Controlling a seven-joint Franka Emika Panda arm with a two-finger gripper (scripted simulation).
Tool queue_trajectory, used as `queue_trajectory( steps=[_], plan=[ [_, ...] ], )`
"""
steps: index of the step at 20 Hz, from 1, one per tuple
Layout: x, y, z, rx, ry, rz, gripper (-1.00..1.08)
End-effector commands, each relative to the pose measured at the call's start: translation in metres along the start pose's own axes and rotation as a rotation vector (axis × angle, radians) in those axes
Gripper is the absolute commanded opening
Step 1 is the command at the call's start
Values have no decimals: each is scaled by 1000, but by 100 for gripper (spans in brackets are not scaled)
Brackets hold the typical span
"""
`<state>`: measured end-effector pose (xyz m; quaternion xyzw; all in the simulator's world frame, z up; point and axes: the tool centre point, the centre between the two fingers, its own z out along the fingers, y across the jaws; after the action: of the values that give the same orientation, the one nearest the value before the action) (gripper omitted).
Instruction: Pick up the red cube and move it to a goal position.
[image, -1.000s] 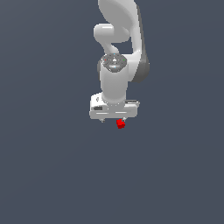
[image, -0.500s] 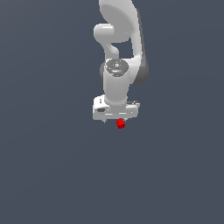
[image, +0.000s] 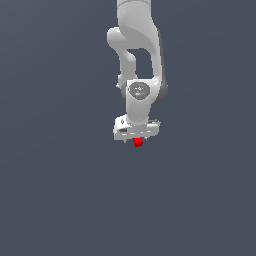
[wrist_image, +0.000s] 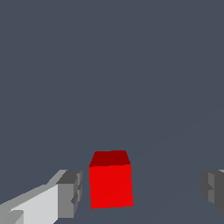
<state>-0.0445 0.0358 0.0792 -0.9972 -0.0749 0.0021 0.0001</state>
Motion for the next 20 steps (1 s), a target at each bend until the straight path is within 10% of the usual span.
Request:
queue_trajectory(
  steps=[1,19,20],
  plan=[
    [-8,-7,18,1,2,-18,100],
    [-25,-21,59,-1,4,-58,100],
    [-25,-21,59,-1,4,-58,-100]
  ],
)
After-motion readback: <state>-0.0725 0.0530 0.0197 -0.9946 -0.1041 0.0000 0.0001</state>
